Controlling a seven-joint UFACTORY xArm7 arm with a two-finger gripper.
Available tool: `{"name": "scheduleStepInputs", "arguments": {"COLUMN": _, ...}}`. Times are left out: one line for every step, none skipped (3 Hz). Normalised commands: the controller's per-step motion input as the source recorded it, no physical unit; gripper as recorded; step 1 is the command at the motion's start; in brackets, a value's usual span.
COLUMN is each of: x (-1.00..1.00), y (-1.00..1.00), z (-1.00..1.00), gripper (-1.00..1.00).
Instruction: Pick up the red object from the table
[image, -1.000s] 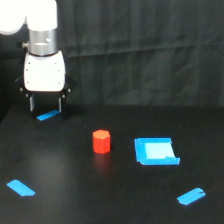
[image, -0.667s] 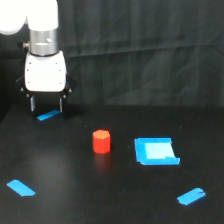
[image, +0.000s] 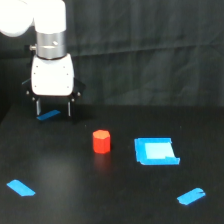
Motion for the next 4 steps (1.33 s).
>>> {"name": "scheduleStepInputs", "arguments": {"x": 0.95, "y": -0.94, "z": -0.27, "gripper": 1.00}}
{"name": "scheduleStepInputs", "arguments": {"x": 0.82, "y": -0.96, "z": -0.46, "gripper": 1.00}}
{"name": "scheduleStepInputs", "arguments": {"x": 0.40, "y": -0.88, "z": -0.18, "gripper": 0.93}}
{"name": "scheduleStepInputs", "arguments": {"x": 0.36, "y": -0.58, "z": -0.22, "gripper": 0.90}}
